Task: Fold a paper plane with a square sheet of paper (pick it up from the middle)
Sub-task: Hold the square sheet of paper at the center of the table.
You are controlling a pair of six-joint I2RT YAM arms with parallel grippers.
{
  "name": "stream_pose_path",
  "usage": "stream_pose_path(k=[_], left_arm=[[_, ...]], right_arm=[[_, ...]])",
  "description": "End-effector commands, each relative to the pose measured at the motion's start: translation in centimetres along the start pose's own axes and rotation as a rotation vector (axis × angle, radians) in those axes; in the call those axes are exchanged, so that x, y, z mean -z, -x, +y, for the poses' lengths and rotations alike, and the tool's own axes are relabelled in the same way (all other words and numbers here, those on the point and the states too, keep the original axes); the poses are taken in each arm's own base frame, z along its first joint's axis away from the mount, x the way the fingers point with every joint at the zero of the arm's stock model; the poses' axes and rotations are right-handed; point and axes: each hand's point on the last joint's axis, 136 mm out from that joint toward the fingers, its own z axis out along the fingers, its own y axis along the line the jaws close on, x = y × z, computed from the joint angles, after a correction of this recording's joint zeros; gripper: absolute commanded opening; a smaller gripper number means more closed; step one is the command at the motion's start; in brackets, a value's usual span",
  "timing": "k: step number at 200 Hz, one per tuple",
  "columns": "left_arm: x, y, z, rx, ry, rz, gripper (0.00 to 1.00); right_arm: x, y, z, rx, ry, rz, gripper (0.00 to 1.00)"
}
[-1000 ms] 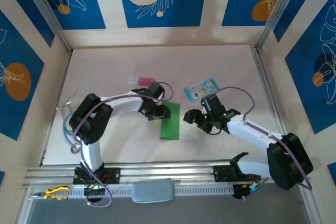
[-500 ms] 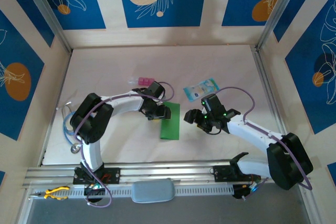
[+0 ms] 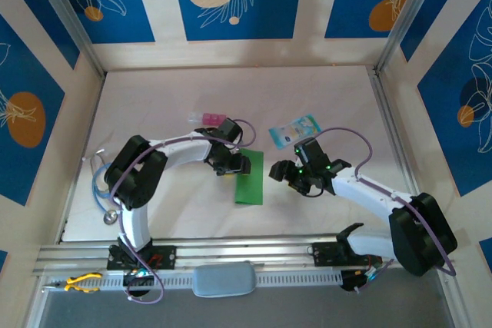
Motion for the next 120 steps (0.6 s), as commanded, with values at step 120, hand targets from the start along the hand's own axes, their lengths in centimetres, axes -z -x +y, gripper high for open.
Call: stream_pose_path(k=[120], left_arm=[[-4.3,-1.03,2.16,-0.061,0.077,0.04,0.6]], right_arm=[[-0.3,-0.16,0.61,0.027,0.055,0.003,0.65]])
